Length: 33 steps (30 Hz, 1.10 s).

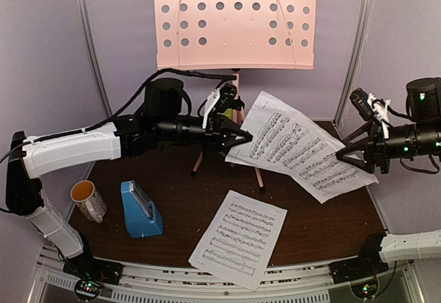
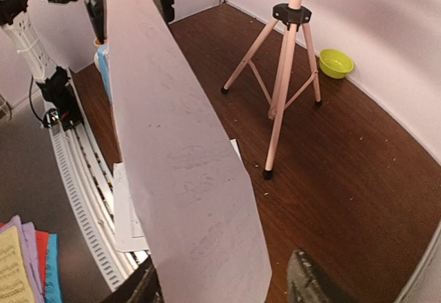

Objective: Set up the instrument practice props

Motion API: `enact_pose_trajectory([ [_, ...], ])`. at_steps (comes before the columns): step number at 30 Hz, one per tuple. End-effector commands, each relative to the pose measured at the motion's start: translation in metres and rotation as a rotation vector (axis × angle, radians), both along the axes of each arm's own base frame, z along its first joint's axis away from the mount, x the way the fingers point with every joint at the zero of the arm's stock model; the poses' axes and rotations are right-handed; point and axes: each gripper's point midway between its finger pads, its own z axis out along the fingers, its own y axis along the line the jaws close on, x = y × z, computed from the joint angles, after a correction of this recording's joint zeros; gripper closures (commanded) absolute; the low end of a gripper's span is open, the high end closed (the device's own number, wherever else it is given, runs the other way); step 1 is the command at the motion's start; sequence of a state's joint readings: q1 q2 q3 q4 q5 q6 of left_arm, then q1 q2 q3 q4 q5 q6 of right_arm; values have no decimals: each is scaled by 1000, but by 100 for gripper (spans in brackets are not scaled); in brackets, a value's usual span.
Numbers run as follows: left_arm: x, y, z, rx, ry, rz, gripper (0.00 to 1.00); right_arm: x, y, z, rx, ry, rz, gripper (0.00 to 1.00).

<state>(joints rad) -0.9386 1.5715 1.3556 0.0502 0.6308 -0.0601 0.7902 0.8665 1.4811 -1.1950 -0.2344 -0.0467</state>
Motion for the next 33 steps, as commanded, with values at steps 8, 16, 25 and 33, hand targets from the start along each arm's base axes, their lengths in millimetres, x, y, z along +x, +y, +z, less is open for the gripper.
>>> enact_pose_trajectory([
  [8,-13,21,12,237,-83,-45,100,28,6,24,12,-158,-51,20],
  [16,-27,32,11,313,-64,-53,100,36,27,29,-21,-188,26,12],
  [25,-43,35,13,335,-54,-77,100,33,65,17,-142,-176,136,23],
  [33,-46,38,12,361,-68,-75,100,25,89,-2,-189,-130,196,46],
])
